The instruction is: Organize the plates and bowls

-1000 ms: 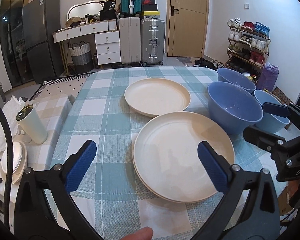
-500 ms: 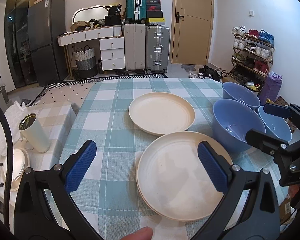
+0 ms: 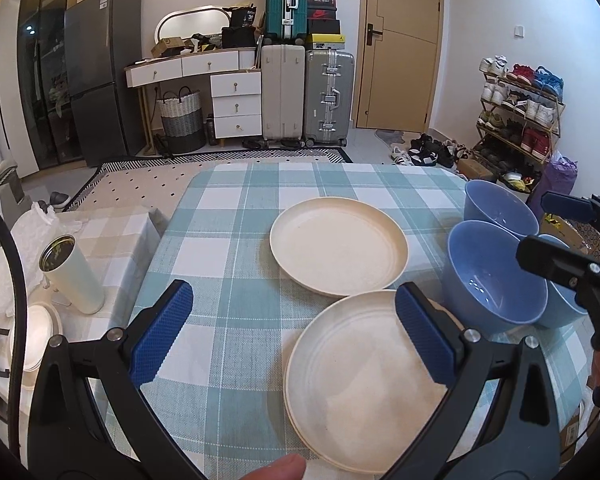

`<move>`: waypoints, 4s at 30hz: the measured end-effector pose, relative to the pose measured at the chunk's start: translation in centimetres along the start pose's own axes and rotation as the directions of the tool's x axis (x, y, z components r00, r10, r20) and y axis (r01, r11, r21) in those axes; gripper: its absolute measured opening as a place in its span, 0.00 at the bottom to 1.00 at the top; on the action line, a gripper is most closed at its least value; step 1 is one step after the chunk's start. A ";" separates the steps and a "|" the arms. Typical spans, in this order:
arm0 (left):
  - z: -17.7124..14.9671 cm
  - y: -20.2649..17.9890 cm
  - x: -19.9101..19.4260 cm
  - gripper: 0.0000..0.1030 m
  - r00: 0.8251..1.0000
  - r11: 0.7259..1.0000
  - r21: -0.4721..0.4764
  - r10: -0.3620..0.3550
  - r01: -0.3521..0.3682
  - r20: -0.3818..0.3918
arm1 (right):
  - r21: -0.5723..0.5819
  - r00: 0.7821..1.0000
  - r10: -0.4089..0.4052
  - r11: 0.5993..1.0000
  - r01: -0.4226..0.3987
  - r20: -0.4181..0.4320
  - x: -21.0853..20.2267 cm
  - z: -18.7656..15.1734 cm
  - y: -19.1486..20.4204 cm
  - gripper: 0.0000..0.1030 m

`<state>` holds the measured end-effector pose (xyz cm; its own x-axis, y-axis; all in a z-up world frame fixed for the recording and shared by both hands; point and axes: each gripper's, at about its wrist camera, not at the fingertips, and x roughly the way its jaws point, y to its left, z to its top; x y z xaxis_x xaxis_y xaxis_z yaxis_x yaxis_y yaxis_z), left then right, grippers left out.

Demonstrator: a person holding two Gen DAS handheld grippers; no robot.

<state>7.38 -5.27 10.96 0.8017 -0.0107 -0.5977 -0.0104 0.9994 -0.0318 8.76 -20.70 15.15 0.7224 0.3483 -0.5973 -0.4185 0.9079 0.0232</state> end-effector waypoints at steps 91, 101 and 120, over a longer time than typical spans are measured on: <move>3.5 1.4 26.6 0.54 0.915 0.997 -0.076 -0.037 0.007 -0.401 | 0.138 0.844 0.095 0.990 -0.025 -0.527 27.7 2.4 -9.0 0.44; 3.3 1.6 26.5 0.30 0.921 0.999 -0.021 0.037 -0.049 -0.388 | 0.095 0.854 0.047 0.995 0.003 -0.517 27.7 2.0 -8.9 0.29; 3.9 1.1 24.9 0.27 0.943 0.998 0.011 0.060 -0.060 -0.326 | 0.032 0.881 -0.012 0.999 0.031 -0.474 26.5 2.1 -8.3 0.28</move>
<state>29.67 -4.36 -0.87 0.5609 0.0398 -0.8269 -0.0520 0.9986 0.0127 32.59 -18.53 0.82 0.3806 0.1852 -0.9060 -0.3776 0.9255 0.0306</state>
